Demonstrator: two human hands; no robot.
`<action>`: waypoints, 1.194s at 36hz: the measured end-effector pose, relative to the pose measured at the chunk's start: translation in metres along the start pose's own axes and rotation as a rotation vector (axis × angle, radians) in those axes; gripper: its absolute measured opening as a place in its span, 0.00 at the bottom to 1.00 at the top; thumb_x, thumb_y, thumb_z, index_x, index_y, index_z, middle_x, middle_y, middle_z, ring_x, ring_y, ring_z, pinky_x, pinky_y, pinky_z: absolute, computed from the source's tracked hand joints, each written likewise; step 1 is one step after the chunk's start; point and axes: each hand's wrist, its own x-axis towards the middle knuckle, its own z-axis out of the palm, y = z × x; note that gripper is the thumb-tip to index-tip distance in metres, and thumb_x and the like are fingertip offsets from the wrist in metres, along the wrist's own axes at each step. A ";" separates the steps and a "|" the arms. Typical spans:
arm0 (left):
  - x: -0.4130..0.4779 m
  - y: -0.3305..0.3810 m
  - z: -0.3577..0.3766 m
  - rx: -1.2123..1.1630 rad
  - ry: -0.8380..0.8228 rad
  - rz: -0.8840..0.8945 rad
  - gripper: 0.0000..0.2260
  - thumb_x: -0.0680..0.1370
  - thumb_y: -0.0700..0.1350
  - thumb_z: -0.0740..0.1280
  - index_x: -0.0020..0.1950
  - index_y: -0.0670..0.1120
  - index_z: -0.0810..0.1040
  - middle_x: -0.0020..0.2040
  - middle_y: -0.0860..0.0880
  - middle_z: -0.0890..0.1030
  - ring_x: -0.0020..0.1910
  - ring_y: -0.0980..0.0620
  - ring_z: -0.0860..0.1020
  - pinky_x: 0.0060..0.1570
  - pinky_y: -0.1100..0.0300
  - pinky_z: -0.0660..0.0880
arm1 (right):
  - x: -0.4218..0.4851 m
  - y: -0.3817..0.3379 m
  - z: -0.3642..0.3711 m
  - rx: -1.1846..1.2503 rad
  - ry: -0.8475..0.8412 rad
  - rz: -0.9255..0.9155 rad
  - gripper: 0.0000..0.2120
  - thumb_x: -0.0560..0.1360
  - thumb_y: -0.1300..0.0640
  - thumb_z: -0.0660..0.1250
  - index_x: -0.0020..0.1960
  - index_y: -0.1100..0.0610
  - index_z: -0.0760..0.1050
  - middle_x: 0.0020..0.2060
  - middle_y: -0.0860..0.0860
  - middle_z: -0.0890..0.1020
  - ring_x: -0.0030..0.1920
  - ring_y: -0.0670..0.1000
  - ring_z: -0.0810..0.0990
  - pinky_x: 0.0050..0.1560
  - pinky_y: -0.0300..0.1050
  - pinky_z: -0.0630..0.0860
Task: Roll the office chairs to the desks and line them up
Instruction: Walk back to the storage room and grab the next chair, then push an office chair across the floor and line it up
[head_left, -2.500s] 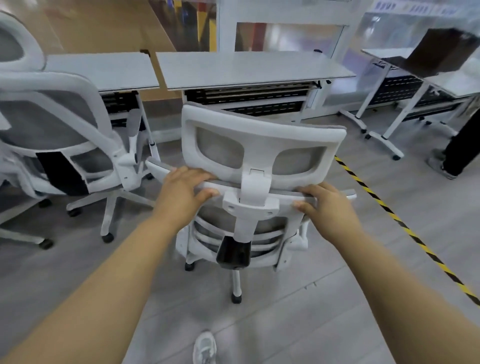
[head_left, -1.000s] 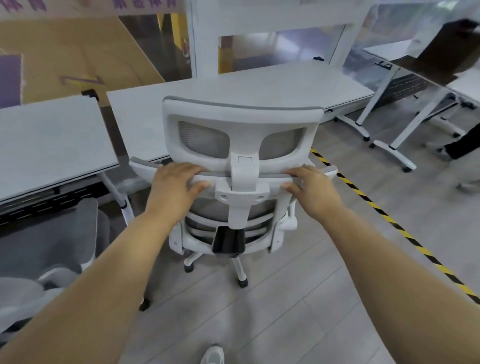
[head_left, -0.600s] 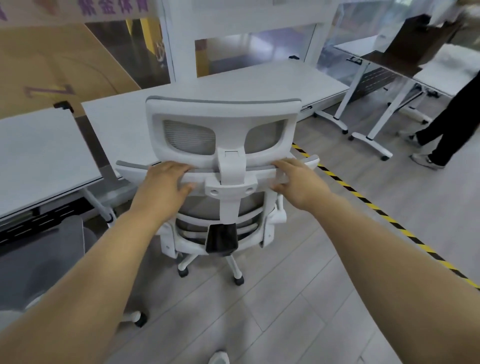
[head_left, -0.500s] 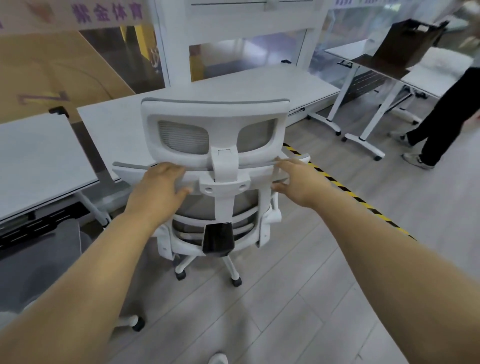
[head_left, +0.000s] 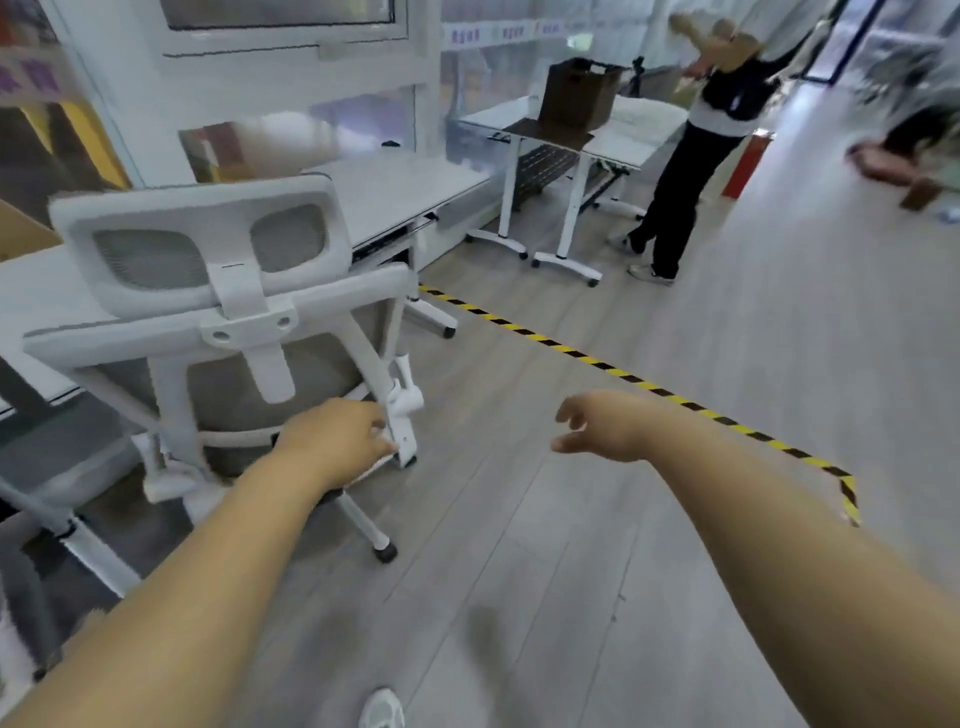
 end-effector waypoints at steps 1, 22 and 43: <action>-0.003 0.019 0.006 0.014 -0.016 0.033 0.12 0.76 0.56 0.62 0.56 0.54 0.75 0.57 0.50 0.78 0.53 0.48 0.75 0.49 0.55 0.74 | -0.016 0.018 0.008 0.011 0.003 0.031 0.25 0.75 0.40 0.63 0.68 0.51 0.68 0.63 0.48 0.75 0.62 0.52 0.73 0.59 0.46 0.69; -0.032 0.410 0.114 0.240 -0.208 0.761 0.19 0.76 0.59 0.63 0.64 0.54 0.72 0.60 0.51 0.76 0.58 0.49 0.74 0.54 0.55 0.72 | -0.301 0.317 0.135 0.379 0.016 0.759 0.27 0.74 0.39 0.64 0.69 0.50 0.67 0.65 0.50 0.74 0.63 0.53 0.73 0.62 0.51 0.70; -0.109 0.765 0.197 0.472 -0.298 1.492 0.17 0.76 0.58 0.62 0.63 0.53 0.73 0.59 0.51 0.77 0.56 0.49 0.75 0.52 0.54 0.74 | -0.498 0.438 0.202 0.724 0.184 1.337 0.23 0.74 0.43 0.66 0.66 0.50 0.70 0.62 0.50 0.76 0.59 0.53 0.74 0.59 0.47 0.71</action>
